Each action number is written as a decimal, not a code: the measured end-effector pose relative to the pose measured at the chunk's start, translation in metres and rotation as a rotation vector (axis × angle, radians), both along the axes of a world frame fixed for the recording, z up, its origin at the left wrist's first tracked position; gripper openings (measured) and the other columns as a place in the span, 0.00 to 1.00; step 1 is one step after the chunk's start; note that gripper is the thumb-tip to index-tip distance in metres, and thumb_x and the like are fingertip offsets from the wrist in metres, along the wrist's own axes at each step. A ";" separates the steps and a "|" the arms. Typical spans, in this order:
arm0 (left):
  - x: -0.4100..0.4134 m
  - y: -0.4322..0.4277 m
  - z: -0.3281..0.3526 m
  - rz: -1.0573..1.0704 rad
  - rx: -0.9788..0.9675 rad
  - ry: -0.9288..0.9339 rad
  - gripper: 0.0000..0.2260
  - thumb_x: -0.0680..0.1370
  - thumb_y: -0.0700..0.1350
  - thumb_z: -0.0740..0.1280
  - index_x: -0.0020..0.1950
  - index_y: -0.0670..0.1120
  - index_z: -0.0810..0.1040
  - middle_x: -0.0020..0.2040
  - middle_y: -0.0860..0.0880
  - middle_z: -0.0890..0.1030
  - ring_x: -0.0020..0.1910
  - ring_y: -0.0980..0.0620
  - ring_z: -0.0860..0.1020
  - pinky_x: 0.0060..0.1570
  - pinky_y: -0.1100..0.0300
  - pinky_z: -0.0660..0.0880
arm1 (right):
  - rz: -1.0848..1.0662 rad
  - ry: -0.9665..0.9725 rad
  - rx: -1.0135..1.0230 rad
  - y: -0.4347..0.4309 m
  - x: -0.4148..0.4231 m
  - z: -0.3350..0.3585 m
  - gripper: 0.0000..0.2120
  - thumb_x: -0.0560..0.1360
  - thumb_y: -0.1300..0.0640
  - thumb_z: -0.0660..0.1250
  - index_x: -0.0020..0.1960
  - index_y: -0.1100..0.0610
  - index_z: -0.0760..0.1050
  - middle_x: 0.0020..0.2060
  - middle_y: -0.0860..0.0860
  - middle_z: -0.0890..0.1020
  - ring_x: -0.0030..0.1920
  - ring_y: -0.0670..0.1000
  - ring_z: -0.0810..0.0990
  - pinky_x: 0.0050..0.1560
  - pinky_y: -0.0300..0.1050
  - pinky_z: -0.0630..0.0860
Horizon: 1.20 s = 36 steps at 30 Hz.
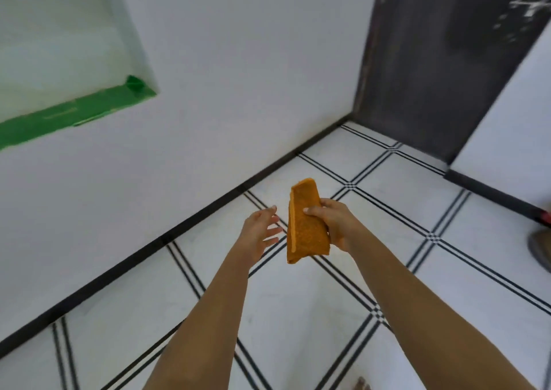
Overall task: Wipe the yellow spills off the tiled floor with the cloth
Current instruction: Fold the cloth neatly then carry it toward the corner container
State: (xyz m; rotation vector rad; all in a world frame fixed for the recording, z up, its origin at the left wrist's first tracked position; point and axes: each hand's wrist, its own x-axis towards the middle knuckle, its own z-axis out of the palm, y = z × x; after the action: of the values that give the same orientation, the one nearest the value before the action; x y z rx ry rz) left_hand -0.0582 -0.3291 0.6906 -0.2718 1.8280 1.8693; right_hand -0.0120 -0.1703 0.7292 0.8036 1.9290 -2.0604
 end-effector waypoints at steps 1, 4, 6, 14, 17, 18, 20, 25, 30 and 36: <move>0.000 0.025 0.000 -0.020 0.004 -0.011 0.16 0.78 0.52 0.63 0.63 0.47 0.70 0.61 0.45 0.75 0.58 0.43 0.76 0.59 0.47 0.73 | -0.045 -0.003 -0.013 0.024 0.005 -0.001 0.26 0.74 0.56 0.68 0.69 0.56 0.64 0.61 0.58 0.74 0.57 0.60 0.74 0.57 0.58 0.74; 0.002 0.113 -0.002 -0.126 0.006 -0.036 0.17 0.79 0.52 0.62 0.66 0.47 0.69 0.62 0.45 0.75 0.59 0.42 0.76 0.58 0.48 0.73 | -0.190 0.002 -0.040 0.108 0.024 -0.006 0.25 0.74 0.58 0.68 0.69 0.57 0.65 0.60 0.58 0.75 0.58 0.60 0.75 0.57 0.60 0.74; 0.004 0.169 -0.004 -0.205 -0.019 -0.031 0.16 0.79 0.52 0.62 0.63 0.47 0.70 0.61 0.45 0.76 0.57 0.44 0.76 0.58 0.48 0.74 | -0.275 0.004 -0.030 0.161 0.039 -0.007 0.23 0.74 0.58 0.68 0.67 0.57 0.66 0.55 0.56 0.76 0.55 0.58 0.75 0.55 0.58 0.74; 0.035 0.381 -0.006 -0.571 -0.078 0.026 0.18 0.78 0.52 0.63 0.65 0.47 0.69 0.61 0.46 0.75 0.57 0.44 0.77 0.59 0.47 0.74 | -0.656 0.010 -0.050 0.336 0.108 -0.015 0.25 0.74 0.57 0.69 0.68 0.57 0.65 0.60 0.57 0.75 0.60 0.61 0.74 0.59 0.61 0.73; 0.048 0.454 -0.011 -0.712 -0.077 0.020 0.16 0.79 0.52 0.62 0.64 0.46 0.70 0.61 0.45 0.76 0.57 0.44 0.77 0.57 0.48 0.74 | -0.817 0.020 -0.074 0.393 0.133 -0.025 0.25 0.74 0.57 0.69 0.68 0.57 0.66 0.61 0.57 0.75 0.59 0.61 0.75 0.60 0.63 0.73; 0.056 0.491 -0.014 -0.775 -0.075 0.010 0.16 0.79 0.52 0.62 0.64 0.46 0.70 0.61 0.45 0.76 0.57 0.43 0.77 0.57 0.48 0.74 | -0.885 0.028 -0.077 0.423 0.144 -0.031 0.24 0.74 0.57 0.69 0.68 0.57 0.67 0.60 0.57 0.76 0.59 0.61 0.75 0.60 0.63 0.73; 0.058 0.517 -0.016 -0.805 -0.063 -0.004 0.17 0.79 0.52 0.62 0.64 0.46 0.69 0.61 0.45 0.76 0.58 0.43 0.76 0.58 0.47 0.73 | -0.908 0.028 -0.085 0.445 0.151 -0.032 0.24 0.73 0.57 0.69 0.67 0.57 0.67 0.60 0.57 0.76 0.59 0.61 0.75 0.60 0.63 0.72; 0.061 0.642 -0.032 -0.932 -0.039 -0.024 0.17 0.79 0.53 0.62 0.65 0.46 0.68 0.63 0.45 0.75 0.58 0.42 0.76 0.58 0.46 0.73 | -1.030 0.041 -0.091 0.556 0.161 -0.041 0.22 0.73 0.57 0.70 0.64 0.56 0.68 0.58 0.56 0.76 0.57 0.60 0.75 0.58 0.62 0.74; 0.044 0.772 -0.037 -0.981 -0.018 -0.056 0.19 0.79 0.53 0.61 0.66 0.46 0.68 0.64 0.45 0.74 0.58 0.43 0.76 0.58 0.47 0.73 | -1.089 0.023 -0.086 0.674 0.154 -0.040 0.23 0.73 0.58 0.69 0.66 0.55 0.67 0.59 0.56 0.75 0.60 0.62 0.73 0.58 0.60 0.73; 0.034 0.908 -0.038 -0.982 -0.081 -0.029 0.14 0.80 0.50 0.61 0.62 0.46 0.70 0.63 0.44 0.75 0.58 0.43 0.76 0.57 0.48 0.73 | -1.159 0.013 -0.099 0.804 0.145 -0.043 0.25 0.73 0.58 0.69 0.67 0.56 0.66 0.60 0.56 0.75 0.60 0.61 0.74 0.61 0.63 0.72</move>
State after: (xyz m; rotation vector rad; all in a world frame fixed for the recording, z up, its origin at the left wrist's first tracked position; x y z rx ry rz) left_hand -0.0242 0.5788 0.6527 0.4953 1.5674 1.0843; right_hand 0.1332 0.6332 0.6865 2.2410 1.4192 -2.6142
